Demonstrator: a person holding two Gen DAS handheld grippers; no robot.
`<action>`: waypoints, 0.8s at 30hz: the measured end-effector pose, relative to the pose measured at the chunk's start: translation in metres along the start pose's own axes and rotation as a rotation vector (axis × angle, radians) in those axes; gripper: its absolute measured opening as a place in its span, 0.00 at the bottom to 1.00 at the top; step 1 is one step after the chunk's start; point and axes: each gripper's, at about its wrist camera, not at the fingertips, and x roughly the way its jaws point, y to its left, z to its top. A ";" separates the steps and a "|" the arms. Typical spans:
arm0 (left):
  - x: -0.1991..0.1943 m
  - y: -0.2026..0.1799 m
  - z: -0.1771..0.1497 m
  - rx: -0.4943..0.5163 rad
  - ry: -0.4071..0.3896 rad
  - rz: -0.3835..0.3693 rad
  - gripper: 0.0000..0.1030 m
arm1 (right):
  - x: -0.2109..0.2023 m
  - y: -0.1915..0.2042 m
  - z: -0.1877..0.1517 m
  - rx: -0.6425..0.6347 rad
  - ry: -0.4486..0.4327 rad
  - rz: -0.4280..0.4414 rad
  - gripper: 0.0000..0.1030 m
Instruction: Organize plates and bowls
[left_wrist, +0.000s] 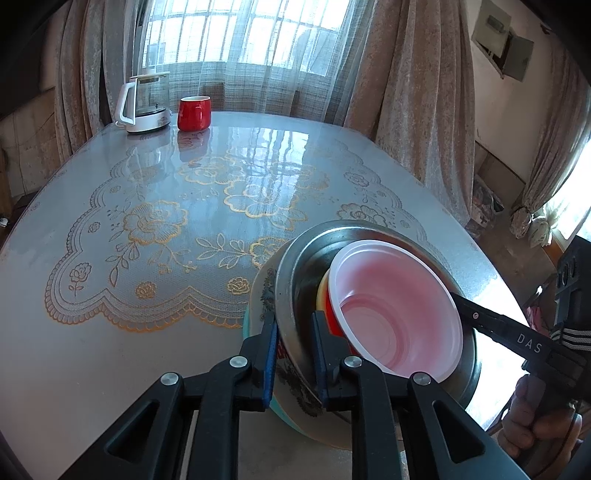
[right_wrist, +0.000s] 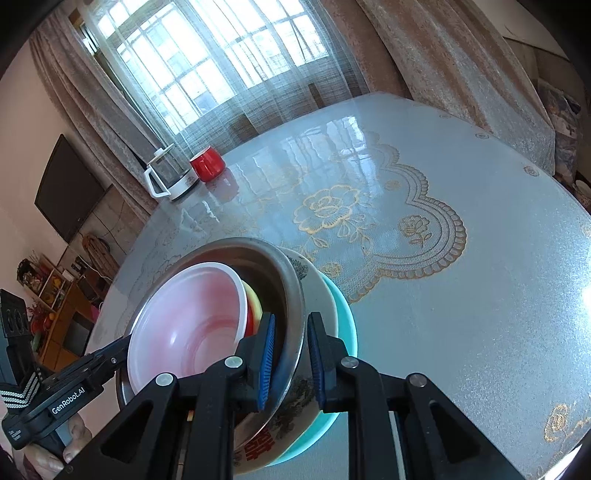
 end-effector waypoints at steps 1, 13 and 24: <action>0.000 0.000 0.000 -0.002 -0.001 -0.001 0.18 | 0.000 -0.001 0.000 0.006 0.002 0.006 0.18; -0.001 -0.004 -0.002 0.014 -0.015 0.018 0.18 | -0.007 0.001 -0.005 -0.007 -0.025 -0.011 0.18; -0.004 -0.007 -0.005 0.034 -0.036 0.061 0.19 | -0.005 0.003 -0.007 -0.014 -0.013 -0.024 0.17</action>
